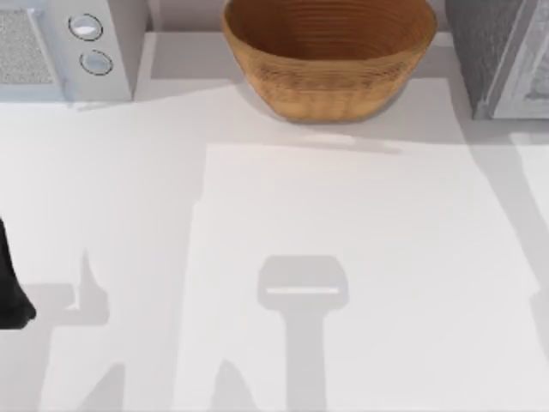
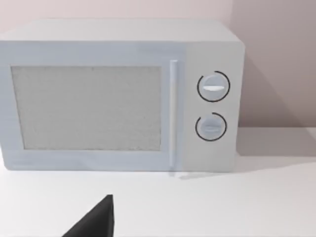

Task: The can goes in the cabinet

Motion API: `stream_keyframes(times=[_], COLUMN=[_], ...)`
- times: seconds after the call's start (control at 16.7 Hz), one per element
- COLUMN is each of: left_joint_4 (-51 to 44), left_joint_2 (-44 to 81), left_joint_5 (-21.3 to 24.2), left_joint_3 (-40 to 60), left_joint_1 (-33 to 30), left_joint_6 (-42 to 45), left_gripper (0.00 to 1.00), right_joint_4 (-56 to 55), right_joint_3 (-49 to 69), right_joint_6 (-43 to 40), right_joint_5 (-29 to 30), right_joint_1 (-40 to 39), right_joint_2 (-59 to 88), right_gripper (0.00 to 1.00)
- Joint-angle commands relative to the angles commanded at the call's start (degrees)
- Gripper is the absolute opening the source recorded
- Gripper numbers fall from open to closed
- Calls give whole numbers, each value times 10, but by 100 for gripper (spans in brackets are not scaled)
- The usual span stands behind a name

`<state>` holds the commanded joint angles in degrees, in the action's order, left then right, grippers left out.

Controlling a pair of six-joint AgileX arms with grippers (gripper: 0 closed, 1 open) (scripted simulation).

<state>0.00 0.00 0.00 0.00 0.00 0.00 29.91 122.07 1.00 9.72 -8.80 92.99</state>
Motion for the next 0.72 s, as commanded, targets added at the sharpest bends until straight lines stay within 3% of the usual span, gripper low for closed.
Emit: stream_keyframes(times=[0.72], left_joint_4=[0], left_joint_2=[0], left_joint_5=[0], left_joint_3=[0], left_joint_1=[0], left_joint_6=[0], left_gripper=[100], right_joint_4=[52], right_joint_3=[208], right_joint_6=[0], right_joint_5=[-14], right_joint_1=[18], right_joint_2=[153], right_gripper=[0])
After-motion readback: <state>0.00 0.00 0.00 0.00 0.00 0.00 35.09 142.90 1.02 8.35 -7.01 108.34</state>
